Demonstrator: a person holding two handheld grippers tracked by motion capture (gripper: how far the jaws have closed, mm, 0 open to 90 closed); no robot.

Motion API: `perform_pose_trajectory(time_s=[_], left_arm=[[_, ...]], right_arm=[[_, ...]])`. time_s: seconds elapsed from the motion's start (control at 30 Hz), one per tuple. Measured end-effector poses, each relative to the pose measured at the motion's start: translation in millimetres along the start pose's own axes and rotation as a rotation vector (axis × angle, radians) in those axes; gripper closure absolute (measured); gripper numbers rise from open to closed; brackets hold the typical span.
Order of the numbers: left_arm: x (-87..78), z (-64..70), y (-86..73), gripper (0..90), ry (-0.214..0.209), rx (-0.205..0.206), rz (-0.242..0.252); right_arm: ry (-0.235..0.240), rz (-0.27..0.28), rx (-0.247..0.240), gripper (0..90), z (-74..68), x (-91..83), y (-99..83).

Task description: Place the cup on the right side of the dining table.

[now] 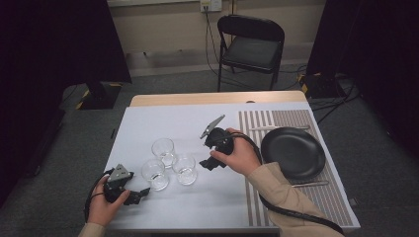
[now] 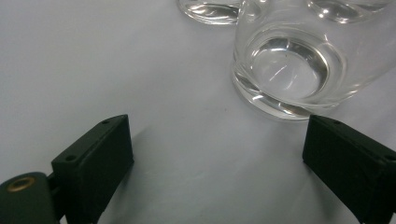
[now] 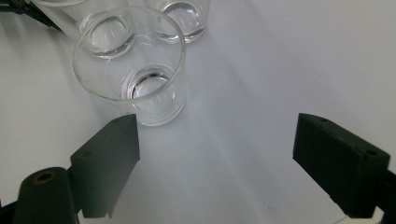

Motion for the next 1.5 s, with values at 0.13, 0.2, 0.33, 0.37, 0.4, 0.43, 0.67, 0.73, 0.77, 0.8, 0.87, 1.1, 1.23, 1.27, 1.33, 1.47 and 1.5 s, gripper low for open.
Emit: perform_pose_trajectory(time_s=[0.13,0.2,0.33,0.37,0.4,0.43,0.67,0.73,0.77,0.8,0.87,1.1,1.23,1.27,1.33,1.47,1.5], left_arm=[[0.0,-0.1,0.1,7.6,-0.002,0.004,-0.001],[0.0,-0.1,0.1,7.5,-0.002,0.004,-0.001],[0.0,-0.1,0.0,7.4,-0.002,0.004,-0.001],[0.0,-0.1,0.0,7.5,-0.002,0.004,-0.001],[0.1,0.0,0.0,7.4,-0.002,0.003,0.000],[0.1,-0.1,0.1,7.4,-0.002,0.005,-0.001],[0.1,0.0,0.0,7.4,-0.003,0.004,-0.001],[0.1,0.0,0.0,7.4,-0.004,0.004,-0.001],[0.1,0.0,0.0,7.4,-0.004,0.003,-0.001],[0.1,-0.1,0.0,7.3,-0.004,0.004,-0.002],[0.1,0.0,0.0,7.2,-0.005,0.004,-0.002],[0.1,0.1,0.0,7.2,-0.004,0.004,-0.002],[0.1,0.1,0.0,7.2,-0.005,0.003,-0.002],[0.1,0.1,0.0,7.2,-0.005,0.004,-0.002],[0.2,0.0,0.0,7.2,-0.005,0.003,-0.002],[0.1,-0.1,0.0,7.1,-0.005,0.003,-0.002],[0.1,-0.1,0.0,7.1,-0.005,0.003,-0.002]], right_arm=[[0.005,-0.004,-0.001,13.7,-2.3,2.4,2.9],[0.006,0.001,-0.006,13.6,-3.2,4.0,5.4],[0.009,0.001,-0.006,13.6,-4.2,4.6,7.9],[0.010,0.002,-0.005,13.7,-4.6,4.8,8.8],[0.012,0.004,-0.009,13.6,-4.3,5.1,9.5],[0.012,0.006,-0.007,13.7,-4.5,5.3,10.3],[0.013,0.021,0.001,13.6,-6.4,8.6,17.1],[0.014,0.028,0.000,13.6,-6.0,9.2,17.9],[0.011,0.024,0.003,13.6,-5.8,9.2,18.2],[0.007,0.022,0.003,13.6,-5.4,9.5,18.6],[0.006,0.025,0.010,13.6,-4.9,10.9,19.7],[0.003,0.015,0.004,13.6,-5.6,14.8,19.2],[0.006,0.019,0.009,13.6,-5.3,17.6,18.7],[0.009,0.022,0.010,13.6,-5.4,18.3,19.0],[0.006,0.020,0.008,13.6,-5.3,19.3,19.3],[0.003,0.025,0.016,13.6,-6.2,23.6,19.3],[0.003,0.023,0.015,13.6,-6.3,24.5,18.9]])
Point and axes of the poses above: each handheld gripper's, and its own axes: x roughly forward along the jaws, y roughly out of its top, z roughly to its right, the point moved 4 cm from there along x, roughly forward along the jaws, and after that the axes turned 7 degrees about z, right-handed, at the moved point
